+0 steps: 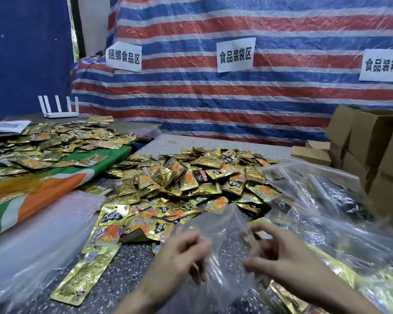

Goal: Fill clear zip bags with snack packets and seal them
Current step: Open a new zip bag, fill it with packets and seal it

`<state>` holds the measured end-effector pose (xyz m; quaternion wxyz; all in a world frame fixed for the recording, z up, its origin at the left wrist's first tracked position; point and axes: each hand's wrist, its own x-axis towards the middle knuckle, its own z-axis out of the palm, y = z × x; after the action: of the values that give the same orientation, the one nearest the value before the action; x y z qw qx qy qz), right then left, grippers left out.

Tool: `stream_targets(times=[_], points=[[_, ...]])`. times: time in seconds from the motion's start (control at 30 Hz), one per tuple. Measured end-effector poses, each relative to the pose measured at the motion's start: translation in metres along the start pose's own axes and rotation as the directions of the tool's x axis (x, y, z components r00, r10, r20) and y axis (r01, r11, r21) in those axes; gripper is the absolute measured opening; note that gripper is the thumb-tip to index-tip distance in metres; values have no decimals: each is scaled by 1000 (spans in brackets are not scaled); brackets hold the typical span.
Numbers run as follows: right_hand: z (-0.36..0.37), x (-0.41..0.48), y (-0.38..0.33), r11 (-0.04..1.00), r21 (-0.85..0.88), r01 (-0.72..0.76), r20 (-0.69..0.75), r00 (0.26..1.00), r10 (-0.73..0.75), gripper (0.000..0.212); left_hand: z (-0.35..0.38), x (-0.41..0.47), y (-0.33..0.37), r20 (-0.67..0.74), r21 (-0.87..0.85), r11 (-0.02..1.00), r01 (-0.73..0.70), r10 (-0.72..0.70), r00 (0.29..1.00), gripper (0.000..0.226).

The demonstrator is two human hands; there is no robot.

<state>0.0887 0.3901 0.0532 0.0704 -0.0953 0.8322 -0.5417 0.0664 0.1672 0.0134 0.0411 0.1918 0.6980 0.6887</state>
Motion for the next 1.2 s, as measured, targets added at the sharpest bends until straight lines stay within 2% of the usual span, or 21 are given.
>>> stream_targets(times=[0.07, 0.1, 0.13, 0.2, 0.27, 0.37, 0.47, 0.53, 0.63, 0.67, 0.73, 0.83, 0.9, 0.97, 1.03, 1.1, 1.17, 1.2], points=[[-7, -5, 3, 988, -79, 132, -114, 983, -141, 53, -9, 2, -1, -23, -244, 966, 84, -93, 995, 43], [-9, -8, 3, 967, -144, 212, -152, 961, -233, 55, -12, 3, -1, -16, -318, 942, 110, -122, 992, 49], [-10, -9, 3, 930, -213, 299, -165, 927, -336, 51, -13, 4, -2, -6, -362, 924, 122, -133, 991, 49], [-10, -11, 0, 807, -341, 482, -97, 836, -540, 32, -10, 6, -2, 6, -401, 908, 121, -129, 992, 41], [-7, -12, -5, 709, -370, 601, 4, 764, -645, 20, -4, 8, 1, -15, -407, 906, 113, -130, 991, 37], [-8, -8, -11, 659, -342, 670, 77, 719, -691, 37, -3, 14, 4, -39, -457, 888, 52, -79, 996, 34], [-11, 2, -16, 546, -445, 709, 129, 655, -745, 49, -7, 24, 7, -62, -480, 877, 12, -48, 997, 39], [-11, 12, -21, 498, -499, 709, 164, 642, -749, 52, -10, 32, 6, -105, -452, 892, -3, -49, 993, 44], [-9, 31, -25, 456, -532, 714, 186, 623, -760, 29, -15, 42, 6, -153, -436, 900, -26, -45, 987, 37], [-9, 38, -27, 459, -527, 715, 173, 619, -766, 19, -18, 45, 6, -158, -447, 894, -36, -39, 987, 37], [-8, 51, -29, 479, -519, 708, 119, 615, -780, 12, -26, 52, 5, -169, -437, 898, -56, -20, 985, 40], [-9, 69, -34, 499, -514, 698, 57, 608, -792, 5, -36, 69, 0, -222, -310, 947, -87, 17, 975, 58], [-12, 78, -40, 525, -509, 683, 39, 627, -778, 12, -43, 83, -4, -289, -192, 975, -116, 57, 956, 66], [-16, 86, -45, 544, -522, 657, 30, 651, -759, 17, -51, 104, -7, -318, -73, 985, -159, 128, 939, 56], [-22, 91, -49, 586, -529, 613, 2, 692, -722, 11, -61, 133, -16, -390, 136, 983, -127, 171, 905, 35], [-28, 95, -50, 617, -555, 557, -31, 728, -685, 15, -68, 166, -32, -476, 354, 935, -36, 213, 853, 17], [-35, 99, -49, 623, -608, 493, -13, 778, -629, 19, -70, 199, -51, -510, 539, 840, 69, 260, 820, 19], [-38, 100, -49, 615, -635, 467, 14, 804, -595, 20, -70, 213, -59, -512, 609, 784, 122, 271, 815, 27]])
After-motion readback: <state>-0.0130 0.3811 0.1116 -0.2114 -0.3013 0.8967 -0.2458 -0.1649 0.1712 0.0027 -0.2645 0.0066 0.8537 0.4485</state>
